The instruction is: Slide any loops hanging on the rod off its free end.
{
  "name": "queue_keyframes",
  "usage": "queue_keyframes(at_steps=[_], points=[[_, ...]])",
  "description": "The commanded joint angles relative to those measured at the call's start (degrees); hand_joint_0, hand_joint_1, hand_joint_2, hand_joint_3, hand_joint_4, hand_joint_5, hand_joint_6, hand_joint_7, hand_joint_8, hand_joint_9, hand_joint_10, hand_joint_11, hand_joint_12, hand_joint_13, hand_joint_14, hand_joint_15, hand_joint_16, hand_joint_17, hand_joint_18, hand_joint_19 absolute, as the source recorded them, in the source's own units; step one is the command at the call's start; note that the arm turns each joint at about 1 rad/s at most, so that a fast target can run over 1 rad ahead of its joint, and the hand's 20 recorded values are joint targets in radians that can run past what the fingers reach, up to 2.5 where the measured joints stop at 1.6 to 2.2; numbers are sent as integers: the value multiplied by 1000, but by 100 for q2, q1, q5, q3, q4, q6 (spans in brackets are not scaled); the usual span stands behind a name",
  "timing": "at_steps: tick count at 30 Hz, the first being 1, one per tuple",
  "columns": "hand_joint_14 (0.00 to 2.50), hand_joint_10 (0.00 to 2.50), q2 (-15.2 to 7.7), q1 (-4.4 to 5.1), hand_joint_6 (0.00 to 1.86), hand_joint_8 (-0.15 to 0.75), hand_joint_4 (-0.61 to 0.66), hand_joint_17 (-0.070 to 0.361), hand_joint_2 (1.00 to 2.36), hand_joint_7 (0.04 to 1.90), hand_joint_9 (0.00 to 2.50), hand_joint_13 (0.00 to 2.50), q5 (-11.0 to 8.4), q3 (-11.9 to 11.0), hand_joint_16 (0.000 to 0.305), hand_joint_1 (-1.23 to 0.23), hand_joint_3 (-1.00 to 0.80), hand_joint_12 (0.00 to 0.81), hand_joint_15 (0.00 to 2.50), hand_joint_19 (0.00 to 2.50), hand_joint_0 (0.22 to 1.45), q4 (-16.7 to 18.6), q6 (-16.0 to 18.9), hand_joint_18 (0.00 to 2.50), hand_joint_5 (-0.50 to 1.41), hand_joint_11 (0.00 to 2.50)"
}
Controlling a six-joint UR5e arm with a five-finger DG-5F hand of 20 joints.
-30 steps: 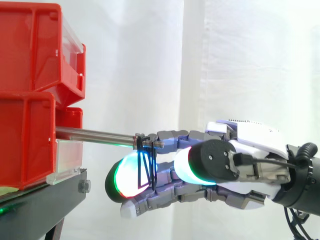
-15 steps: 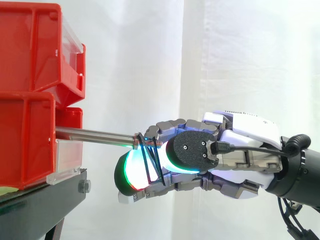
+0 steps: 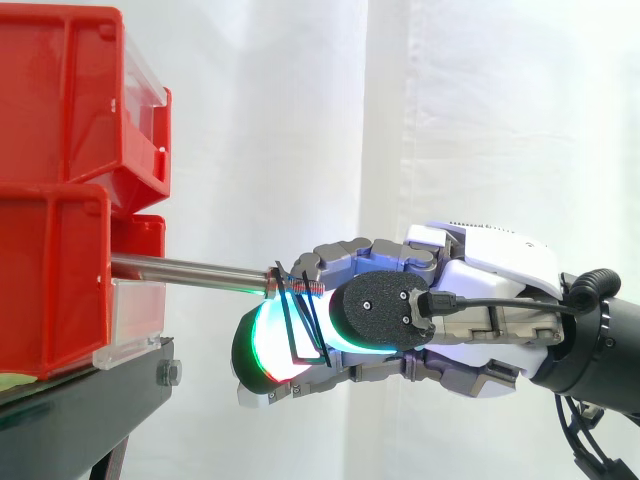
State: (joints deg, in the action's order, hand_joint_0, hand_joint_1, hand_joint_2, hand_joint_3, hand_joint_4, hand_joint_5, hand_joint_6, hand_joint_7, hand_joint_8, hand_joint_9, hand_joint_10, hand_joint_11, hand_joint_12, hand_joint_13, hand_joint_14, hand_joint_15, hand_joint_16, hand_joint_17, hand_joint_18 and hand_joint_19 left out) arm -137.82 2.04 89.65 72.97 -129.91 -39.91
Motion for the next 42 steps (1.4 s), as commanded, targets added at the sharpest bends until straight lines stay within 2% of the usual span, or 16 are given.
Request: queue_keyframes(at_steps=[1,7,24,30,32,35,37,42], points=[[10,14,1,-1,870,277,159,118,1019,823,599,556,-1,-2,52,-738,-243,384,237,286,596,-8,1,457,-197,332],[9,13,1,-10,937,275,31,119,1028,827,614,572,17,7,53,-721,-17,383,251,286,587,-8,1,474,-197,356],[10,13,1,-37,951,294,-151,131,1018,888,700,632,254,7,58,-730,103,400,266,295,611,-131,274,553,-171,371],[10,14,1,-45,950,294,-210,134,1014,934,731,660,263,7,59,-743,136,406,273,299,625,-192,274,581,-158,369],[10,12,1,-37,952,294,-193,135,1013,911,738,664,263,-2,60,-746,132,408,276,296,624,-236,274,585,-158,371],[10,12,1,-37,943,296,-101,137,1014,882,733,664,263,-2,61,-749,84,412,283,300,603,-350,309,590,-164,362],[11,15,1,-45,932,279,-16,126,1021,910,713,633,263,7,56,-737,-58,390,293,319,577,-350,344,540,-171,383],[12,16,1,-37,917,271,41,121,1020,884,702,621,263,-2,54,-714,-221,384,303,337,564,-342,493,517,-173,373]])
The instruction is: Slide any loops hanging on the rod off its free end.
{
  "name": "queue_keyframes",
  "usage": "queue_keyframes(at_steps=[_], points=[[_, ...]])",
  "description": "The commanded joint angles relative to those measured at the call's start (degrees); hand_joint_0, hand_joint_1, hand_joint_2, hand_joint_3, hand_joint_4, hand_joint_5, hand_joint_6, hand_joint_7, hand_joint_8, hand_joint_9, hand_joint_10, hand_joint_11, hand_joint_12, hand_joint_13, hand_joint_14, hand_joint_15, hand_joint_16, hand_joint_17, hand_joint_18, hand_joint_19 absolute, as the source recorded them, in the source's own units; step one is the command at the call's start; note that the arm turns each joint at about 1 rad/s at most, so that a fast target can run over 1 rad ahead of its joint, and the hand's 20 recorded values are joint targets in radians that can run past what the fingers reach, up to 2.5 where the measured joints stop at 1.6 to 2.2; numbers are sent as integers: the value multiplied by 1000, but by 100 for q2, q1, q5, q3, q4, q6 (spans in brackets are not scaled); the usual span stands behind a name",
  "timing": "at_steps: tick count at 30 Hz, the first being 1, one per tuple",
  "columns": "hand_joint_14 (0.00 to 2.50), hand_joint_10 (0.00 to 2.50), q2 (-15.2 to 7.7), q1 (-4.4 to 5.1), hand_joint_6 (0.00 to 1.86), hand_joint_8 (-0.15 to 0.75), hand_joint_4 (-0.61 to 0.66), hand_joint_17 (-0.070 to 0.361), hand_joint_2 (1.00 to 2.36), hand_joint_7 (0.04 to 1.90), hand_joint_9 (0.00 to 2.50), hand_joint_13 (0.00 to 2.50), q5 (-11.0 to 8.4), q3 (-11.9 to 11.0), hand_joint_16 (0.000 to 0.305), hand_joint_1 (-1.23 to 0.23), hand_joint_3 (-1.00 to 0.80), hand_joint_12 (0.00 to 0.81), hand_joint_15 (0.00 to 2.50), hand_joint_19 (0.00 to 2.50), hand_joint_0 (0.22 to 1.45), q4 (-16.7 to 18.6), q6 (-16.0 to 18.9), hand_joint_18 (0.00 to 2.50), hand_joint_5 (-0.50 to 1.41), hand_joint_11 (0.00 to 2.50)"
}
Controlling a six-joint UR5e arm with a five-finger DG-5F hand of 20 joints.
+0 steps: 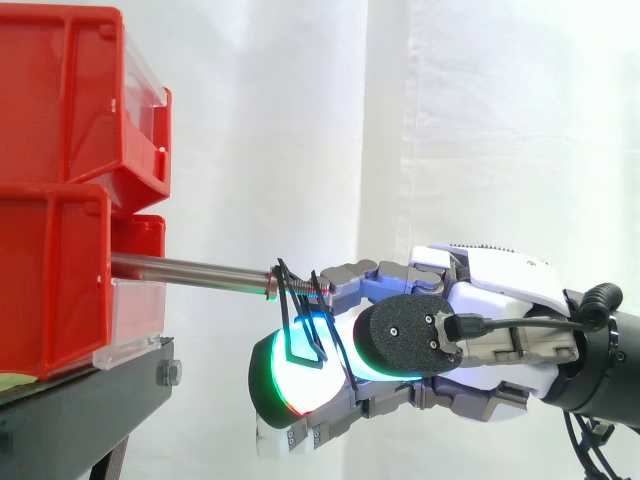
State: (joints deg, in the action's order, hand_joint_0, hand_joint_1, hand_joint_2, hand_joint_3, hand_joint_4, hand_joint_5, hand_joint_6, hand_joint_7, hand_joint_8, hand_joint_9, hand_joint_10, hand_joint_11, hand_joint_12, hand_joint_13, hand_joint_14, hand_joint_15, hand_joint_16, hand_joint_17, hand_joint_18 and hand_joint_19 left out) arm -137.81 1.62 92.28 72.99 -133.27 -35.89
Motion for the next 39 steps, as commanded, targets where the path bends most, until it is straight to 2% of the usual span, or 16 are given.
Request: queue_keyframes(at_steps=[1,9,33,34,36,37,39], points=[[13,14,0,5,913,272,52,121,1018,861,701,621,0,5,54,-703,-251,385,302,339,562,-6,117,515,-171,374],[11,14,0,-3,855,278,87,125,1014,848,699,617,-17,-57,56,-693,-328,393,298,341,539,20,222,514,-168,387],[11,14,-9,23,831,285,111,129,1010,818,694,621,-26,-57,57,-752,-392,401,301,340,517,126,152,524,-169,384],[13,16,-105,14,829,284,113,129,1009,822,693,621,-26,-75,57,-750,-394,400,305,347,516,126,170,524,-169,388],[11,16,-123,5,827,285,105,129,1009,823,693,622,-26,-118,57,-742,-392,402,299,340,516,135,178,524,-168,388],[11,14,-220,5,826,284,102,129,1009,818,694,621,-26,-206,57,-740,-393,401,305,337,517,135,205,523,-168,385],[11,14,-228,-3,825,286,107,129,1009,824,697,620,-9,-277,57,-738,-393,403,302,339,517,91,231,520,-168,385]])
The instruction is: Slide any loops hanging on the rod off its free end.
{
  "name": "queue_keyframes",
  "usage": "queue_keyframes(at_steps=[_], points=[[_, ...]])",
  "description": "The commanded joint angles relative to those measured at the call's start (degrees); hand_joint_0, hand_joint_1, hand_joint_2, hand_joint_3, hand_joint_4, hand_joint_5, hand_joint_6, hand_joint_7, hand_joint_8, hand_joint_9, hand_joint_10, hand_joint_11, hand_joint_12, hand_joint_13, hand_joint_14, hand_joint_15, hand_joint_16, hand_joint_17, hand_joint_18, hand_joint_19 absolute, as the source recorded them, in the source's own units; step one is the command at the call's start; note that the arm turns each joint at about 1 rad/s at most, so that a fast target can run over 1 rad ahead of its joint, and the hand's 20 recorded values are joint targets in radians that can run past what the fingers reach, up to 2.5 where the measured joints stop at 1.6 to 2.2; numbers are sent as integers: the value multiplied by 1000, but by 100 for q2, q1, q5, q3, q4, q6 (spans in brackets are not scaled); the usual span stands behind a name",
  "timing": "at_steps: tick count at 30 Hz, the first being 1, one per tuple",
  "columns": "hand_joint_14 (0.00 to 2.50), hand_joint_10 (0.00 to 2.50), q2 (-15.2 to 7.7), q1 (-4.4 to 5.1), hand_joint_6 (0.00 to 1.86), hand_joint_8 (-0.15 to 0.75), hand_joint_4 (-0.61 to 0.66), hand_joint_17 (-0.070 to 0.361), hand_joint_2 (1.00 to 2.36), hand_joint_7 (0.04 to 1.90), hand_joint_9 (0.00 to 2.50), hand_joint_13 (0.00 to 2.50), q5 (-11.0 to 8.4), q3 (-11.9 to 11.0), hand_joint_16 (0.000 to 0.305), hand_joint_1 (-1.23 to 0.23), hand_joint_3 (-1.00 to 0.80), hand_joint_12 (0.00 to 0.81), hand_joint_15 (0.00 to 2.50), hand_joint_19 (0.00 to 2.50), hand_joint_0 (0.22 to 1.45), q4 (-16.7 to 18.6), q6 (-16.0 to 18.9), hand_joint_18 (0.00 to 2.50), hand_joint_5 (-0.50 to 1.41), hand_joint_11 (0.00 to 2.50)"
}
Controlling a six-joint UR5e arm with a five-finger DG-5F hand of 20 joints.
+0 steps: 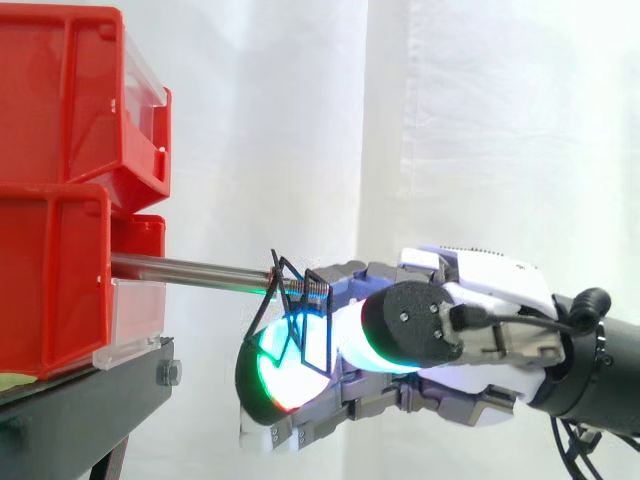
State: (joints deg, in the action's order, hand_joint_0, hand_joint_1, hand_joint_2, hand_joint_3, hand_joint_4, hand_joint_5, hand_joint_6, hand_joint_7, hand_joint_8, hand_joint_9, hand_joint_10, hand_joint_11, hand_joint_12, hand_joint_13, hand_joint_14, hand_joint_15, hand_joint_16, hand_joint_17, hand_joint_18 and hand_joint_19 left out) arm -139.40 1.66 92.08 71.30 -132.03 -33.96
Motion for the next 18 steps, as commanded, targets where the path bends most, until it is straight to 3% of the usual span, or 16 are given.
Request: queue_keyframes(at_steps=[1,18], points=[[11,14,-61,-8,824,286,107,129,1009,819,694,620,21,-107,57,-735,-394,402,298,337,518,-42,38,521,-168,388],[13,14,-96,-43,814,285,100,128,1009,838,695,621,56,-187,57,-727,-386,399,306,340,526,2,-6,521,-165,394]])
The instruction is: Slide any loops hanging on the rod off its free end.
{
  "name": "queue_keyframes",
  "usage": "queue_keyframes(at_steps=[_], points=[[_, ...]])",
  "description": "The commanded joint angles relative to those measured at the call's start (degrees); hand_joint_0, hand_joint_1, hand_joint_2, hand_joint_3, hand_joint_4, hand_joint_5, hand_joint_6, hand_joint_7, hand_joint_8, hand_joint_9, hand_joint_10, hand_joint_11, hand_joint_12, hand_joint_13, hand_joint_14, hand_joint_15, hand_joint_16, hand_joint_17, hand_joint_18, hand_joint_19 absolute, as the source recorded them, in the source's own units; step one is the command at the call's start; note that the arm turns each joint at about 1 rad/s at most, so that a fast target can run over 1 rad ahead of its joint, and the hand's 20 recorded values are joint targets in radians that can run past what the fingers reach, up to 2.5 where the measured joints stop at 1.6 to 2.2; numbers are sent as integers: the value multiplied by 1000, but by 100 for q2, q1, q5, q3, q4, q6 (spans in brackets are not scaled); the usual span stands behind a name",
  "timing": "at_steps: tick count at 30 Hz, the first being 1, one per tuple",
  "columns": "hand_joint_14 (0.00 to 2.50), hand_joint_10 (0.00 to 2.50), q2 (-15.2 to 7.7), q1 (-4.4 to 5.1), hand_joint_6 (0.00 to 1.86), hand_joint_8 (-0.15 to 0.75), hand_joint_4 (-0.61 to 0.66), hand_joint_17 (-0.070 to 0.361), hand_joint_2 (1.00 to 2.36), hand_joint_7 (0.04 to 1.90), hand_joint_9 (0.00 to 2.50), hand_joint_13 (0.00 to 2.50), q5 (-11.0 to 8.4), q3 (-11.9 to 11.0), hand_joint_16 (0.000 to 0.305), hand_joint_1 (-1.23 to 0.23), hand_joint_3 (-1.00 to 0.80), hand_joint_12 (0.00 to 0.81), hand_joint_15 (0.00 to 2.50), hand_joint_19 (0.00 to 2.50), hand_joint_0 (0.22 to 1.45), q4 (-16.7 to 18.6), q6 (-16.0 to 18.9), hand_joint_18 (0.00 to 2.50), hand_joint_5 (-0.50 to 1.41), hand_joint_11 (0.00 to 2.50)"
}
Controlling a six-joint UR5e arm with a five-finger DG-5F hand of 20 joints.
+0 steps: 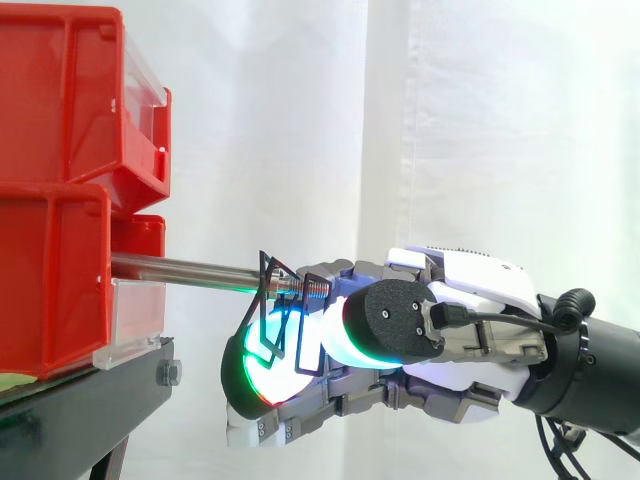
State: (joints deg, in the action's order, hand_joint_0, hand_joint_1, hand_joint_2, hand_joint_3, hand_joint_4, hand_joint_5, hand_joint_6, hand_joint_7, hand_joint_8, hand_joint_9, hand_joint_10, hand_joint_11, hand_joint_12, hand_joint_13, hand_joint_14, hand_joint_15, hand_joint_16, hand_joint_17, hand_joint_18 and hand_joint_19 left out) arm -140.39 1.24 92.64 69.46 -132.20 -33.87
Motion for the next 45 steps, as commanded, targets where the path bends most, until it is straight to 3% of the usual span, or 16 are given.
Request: queue_keyframes(at_steps=[1,6,11,19,45], points=[[11,14,-6,-1,814,284,102,128,1009,842,694,621,0,-3,57,-737,-380,399,300,343,529,151,-111,521,-165,390],[11,16,-173,-1,823,282,100,127,1011,850,693,622,0,-29,56,-753,-372,396,298,342,536,353,-120,526,-171,389],[13,14,-199,-1,828,280,102,126,1011,839,694,623,0,-56,56,-749,-364,393,299,342,540,458,-129,528,-171,386],[12,14,-199,-10,869,280,95,123,1019,878,702,625,97,-56,55,-714,-273,389,305,346,566,538,-182,523,-173,391],[12,15,-217,17,928,279,12,122,1025,918,732,632,132,-56,54,-703,-60,388,305,346,562,713,-445,526,-166,404]])
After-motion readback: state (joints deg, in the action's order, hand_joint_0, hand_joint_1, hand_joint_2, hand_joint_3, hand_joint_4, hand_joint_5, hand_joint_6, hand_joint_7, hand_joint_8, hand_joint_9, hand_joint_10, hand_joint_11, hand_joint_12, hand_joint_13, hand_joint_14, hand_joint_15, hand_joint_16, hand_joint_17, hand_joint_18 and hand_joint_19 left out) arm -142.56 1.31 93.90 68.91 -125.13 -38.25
